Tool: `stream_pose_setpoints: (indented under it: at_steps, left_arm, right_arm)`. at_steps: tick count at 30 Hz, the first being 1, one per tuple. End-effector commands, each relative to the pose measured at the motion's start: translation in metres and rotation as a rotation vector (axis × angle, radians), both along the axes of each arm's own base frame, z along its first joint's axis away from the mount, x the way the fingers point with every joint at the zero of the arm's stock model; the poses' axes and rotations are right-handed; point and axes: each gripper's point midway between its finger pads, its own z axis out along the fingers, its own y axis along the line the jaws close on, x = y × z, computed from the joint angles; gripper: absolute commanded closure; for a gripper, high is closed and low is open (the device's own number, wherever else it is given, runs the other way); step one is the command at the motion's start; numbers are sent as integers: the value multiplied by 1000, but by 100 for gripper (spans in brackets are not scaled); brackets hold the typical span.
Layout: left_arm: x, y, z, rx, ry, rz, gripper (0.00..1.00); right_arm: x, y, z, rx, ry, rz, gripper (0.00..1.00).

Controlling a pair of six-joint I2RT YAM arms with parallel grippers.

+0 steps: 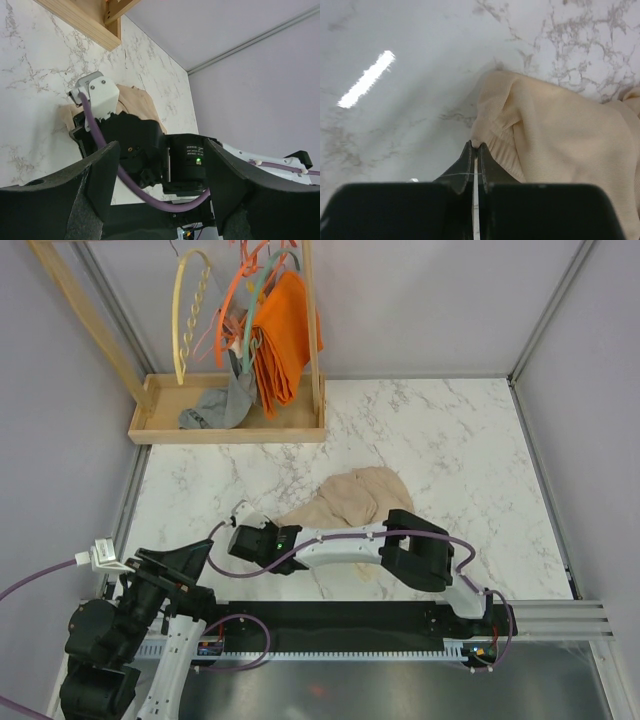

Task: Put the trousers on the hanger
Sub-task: Flatten out the trousers at the center of the board.

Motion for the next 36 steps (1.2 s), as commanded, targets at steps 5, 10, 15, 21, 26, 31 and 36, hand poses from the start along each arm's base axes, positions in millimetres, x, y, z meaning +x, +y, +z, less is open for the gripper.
stream_pose_setpoints:
  at_steps: [5,10,15,21,26,31,36]
  left_arm:
    - [-9,7,9,36,-59,27,25]
    - [-10,5,6,40,-47,13,25]
    - [-8,6,-3,49,-8,20,26]
    - [16,-3,-36,57,166,-9,26]
    - [36,-14,-78,44,352,-41,28]
    - [48,-24,-90,4,397,-76,29]
    - [49,-30,-87,-21,394,-100,29]
  right_arm:
    - [-21,99,160,579,165,125,100]
    - [-11,115,167,670,260,121,51]
    - [8,82,145,630,282,42,11]
    - [19,2,149,571,178,-57,21]
    - [14,-69,133,528,124,-155,46]
    - [10,-109,91,586,191,-211,64]
    - [9,-109,71,618,211,-207,60]
